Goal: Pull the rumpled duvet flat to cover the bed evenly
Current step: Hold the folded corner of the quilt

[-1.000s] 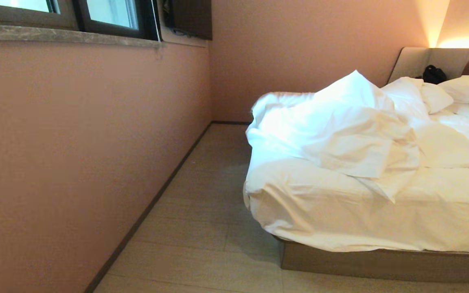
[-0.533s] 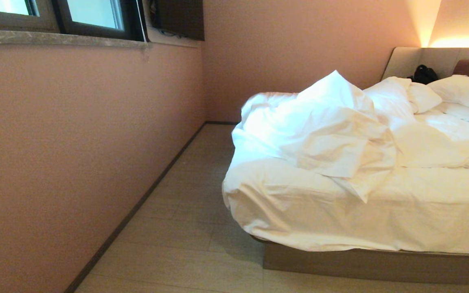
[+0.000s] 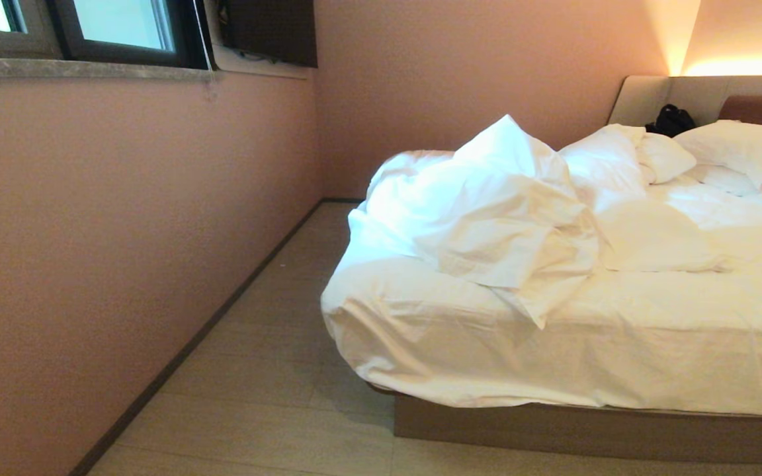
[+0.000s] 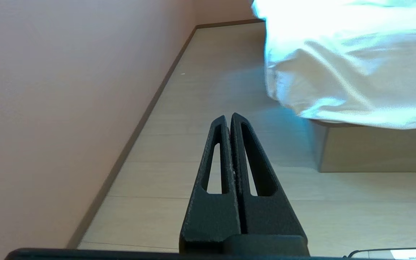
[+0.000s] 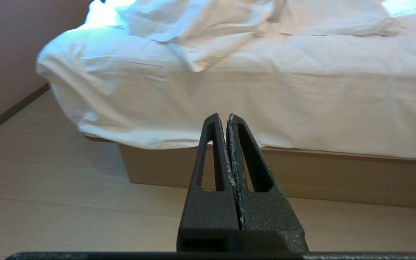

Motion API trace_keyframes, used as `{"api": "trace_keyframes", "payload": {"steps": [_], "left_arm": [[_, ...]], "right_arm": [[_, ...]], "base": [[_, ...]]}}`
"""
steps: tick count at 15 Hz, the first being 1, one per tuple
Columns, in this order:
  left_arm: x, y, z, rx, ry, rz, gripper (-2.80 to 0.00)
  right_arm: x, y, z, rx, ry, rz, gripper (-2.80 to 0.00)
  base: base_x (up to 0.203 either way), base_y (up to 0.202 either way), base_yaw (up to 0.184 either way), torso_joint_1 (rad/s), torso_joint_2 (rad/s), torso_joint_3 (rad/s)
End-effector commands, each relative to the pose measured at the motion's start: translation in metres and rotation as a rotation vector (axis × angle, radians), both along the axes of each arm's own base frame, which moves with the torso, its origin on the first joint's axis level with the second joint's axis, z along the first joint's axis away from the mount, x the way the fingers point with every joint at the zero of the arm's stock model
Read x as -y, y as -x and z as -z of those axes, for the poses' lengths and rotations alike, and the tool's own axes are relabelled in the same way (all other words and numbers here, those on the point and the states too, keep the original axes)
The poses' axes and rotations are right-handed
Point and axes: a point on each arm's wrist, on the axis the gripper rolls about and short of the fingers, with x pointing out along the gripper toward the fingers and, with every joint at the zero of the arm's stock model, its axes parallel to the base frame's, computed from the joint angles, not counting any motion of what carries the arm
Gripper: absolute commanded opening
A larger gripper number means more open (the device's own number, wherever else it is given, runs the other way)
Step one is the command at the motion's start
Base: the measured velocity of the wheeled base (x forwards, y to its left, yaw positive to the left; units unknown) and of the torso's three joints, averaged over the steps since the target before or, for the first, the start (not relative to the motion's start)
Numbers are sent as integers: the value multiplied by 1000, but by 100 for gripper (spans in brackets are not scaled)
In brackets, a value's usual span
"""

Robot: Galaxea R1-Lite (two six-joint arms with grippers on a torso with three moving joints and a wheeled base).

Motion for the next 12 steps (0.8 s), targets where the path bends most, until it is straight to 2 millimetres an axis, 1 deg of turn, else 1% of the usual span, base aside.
{"api": "trace_keyframes", "payload": {"steps": [1,12], "left_arm": [[0,0,0,-1,-1,0,-280],[0,0,0,0,16,1,-280]], "right_arm": [[0,0,0,1,1,-1,-280],[0,0,0,1,1,-1,-280]], "base": [[0,-190,-1,-1,4,2],[0,-192,0,2,2,4]]}}
